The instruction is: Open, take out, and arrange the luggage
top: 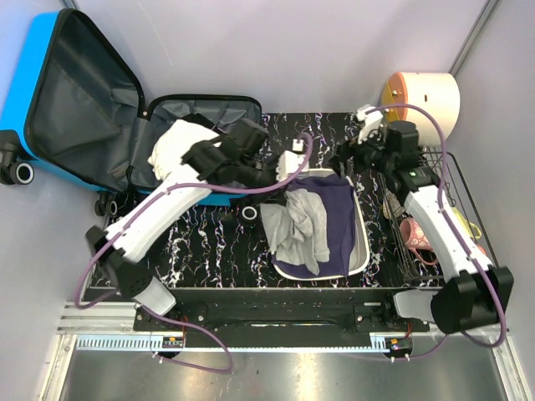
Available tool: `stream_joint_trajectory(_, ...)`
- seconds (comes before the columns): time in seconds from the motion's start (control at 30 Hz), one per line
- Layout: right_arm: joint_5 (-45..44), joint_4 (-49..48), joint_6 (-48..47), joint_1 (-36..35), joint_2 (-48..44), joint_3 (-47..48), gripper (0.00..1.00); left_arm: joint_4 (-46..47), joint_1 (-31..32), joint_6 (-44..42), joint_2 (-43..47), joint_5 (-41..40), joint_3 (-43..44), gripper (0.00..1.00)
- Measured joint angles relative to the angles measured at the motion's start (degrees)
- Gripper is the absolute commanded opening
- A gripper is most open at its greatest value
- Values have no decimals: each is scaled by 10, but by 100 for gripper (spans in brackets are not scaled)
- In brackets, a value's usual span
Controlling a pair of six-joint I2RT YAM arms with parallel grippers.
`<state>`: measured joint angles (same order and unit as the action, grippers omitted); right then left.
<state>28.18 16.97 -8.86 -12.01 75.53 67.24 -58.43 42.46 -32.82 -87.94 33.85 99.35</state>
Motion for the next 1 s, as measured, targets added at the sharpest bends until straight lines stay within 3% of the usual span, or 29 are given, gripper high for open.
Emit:
stream_joint_trajectory(0.2,-58,6,-1,26,-70,-23,91,33,10,46,-140,12,31,5)
stream_joint_trajectory(0.3,-81,35,-5,29,-80,-34,91,57,9,58,-247,4,59,15)
stream_joint_trajectory(0.33,-88,50,-5,30,-84,-39,90,64,9,58,-273,-2,65,28)
stream_joint_trajectory(0.47,-96,83,-10,30,-100,-57,89,74,1,50,-332,-22,90,63)
stream_joint_trajectory(0.67,-27,134,-48,31,-109,-70,82,71,-48,64,-340,-9,165,93)
stream_joint_trajectory(0.83,53,144,-60,22,-65,-71,79,74,-162,75,-265,-4,171,96)
stream_joint_trajectory(1.0,84,141,-74,-24,26,-71,78,77,-335,76,-193,-9,172,96)
